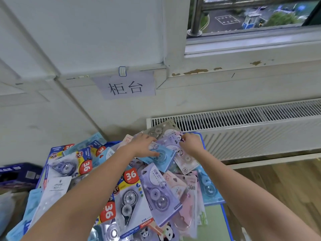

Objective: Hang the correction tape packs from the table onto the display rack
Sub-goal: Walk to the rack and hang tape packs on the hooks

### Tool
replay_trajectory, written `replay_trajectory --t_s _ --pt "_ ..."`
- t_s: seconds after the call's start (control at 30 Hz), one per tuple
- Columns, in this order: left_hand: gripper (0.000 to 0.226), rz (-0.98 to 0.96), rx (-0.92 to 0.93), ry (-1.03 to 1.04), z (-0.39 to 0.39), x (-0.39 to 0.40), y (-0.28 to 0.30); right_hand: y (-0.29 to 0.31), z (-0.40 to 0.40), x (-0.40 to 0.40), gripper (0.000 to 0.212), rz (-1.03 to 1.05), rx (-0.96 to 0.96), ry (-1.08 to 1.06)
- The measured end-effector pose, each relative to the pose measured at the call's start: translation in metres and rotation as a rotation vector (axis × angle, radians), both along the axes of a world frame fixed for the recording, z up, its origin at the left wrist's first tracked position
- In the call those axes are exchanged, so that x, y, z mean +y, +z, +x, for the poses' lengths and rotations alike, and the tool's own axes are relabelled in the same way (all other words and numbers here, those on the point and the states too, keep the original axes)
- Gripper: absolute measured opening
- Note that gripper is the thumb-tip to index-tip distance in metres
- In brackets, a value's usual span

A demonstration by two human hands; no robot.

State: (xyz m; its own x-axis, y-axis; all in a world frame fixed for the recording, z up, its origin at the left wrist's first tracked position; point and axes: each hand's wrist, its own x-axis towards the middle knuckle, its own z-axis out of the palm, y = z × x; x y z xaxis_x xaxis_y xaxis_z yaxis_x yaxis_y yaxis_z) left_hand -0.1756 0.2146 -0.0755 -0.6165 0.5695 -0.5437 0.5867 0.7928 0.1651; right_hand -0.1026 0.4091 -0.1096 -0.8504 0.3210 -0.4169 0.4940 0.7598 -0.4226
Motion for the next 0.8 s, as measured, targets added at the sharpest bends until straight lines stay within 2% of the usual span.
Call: replay_trajectory --t_s 0.07,0.27,0.47,0.53,0.6,0.63,0.7,0.8 --pt "0.08 -0.018 0.006 0.02 -0.001 0.001 -0.002 -0.001 -0.003 -0.004 0.017 -0.042 -0.015 -0.013" --pt "0.087 0.057 -0.06 0.134 -0.003 0.001 -0.01 -0.002 -0.007 -0.011 0.034 -0.121 -0.07 -0.088" --pt "0.088 0.002 -0.024 0.063 -0.01 0.0 -0.01 0.0 -0.006 -0.005 0.041 -0.232 -0.063 -0.178" --pt "0.083 -0.022 -0.008 0.001 -0.012 0.003 -0.009 -0.002 -0.004 -0.001 0.038 -0.309 -0.063 -0.262" --pt "0.076 -0.033 0.021 -0.046 -0.012 0.007 -0.007 -0.002 -0.001 0.004 0.018 -0.416 -0.056 -0.347" --pt "0.075 -0.039 0.029 -0.057 -0.013 0.009 -0.006 -0.004 0.0 0.007 0.014 -0.465 -0.039 -0.392" --pt "0.074 -0.041 0.012 -0.056 -0.013 0.011 -0.004 -0.002 0.003 0.012 0.022 -0.547 -0.025 -0.475" --pt "0.068 -0.001 -0.049 -0.031 -0.013 0.012 0.003 0.009 0.01 0.018 0.016 -0.664 -0.002 -0.564"
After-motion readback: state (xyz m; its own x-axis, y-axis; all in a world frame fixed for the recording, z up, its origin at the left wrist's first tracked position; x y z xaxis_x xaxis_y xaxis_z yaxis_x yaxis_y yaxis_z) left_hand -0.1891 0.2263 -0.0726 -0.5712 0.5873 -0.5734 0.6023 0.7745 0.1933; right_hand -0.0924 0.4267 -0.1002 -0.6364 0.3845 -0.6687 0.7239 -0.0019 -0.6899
